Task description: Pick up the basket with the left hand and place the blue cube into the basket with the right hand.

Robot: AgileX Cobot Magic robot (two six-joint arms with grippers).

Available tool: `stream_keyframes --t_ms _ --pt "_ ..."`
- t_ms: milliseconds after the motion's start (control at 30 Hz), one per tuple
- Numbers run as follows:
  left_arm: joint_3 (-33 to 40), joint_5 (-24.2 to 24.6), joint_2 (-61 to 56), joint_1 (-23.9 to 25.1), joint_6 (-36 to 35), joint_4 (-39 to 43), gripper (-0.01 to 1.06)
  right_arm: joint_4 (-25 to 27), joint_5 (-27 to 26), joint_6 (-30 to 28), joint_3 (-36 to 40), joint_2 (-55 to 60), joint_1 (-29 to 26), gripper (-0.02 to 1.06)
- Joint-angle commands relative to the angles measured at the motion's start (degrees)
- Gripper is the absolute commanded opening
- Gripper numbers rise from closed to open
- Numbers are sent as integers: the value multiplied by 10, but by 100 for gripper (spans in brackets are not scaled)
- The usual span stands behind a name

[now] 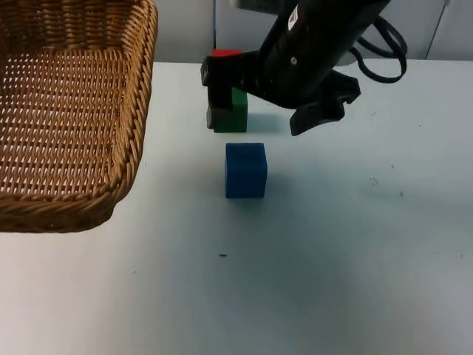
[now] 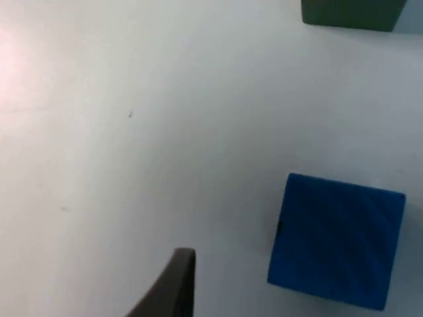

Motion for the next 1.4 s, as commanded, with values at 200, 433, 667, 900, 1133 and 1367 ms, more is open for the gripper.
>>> stream_keyframes --t_ms 200,433,667,900,1133,1367 --pt "-5 1 -5 2 3 -24 0 -36 9 32 -37 51 13 103" --pt "-5 1 -5 2 3 -24 0 -65 9 46 -38 74 13 97" --pt "-5 1 -5 2 3 -24 0 -65 -12 46 -38 85 13 97" --pt "-5 1 -5 2 3 -24 0 -63 -14 46 -38 101 13 82" --pt "-5 1 -5 2 3 -24 0 -61 -16 47 -38 102 13 50" --pt "-5 1 -5 2 3 -24 0 -65 -7 45 -38 96 13 0"
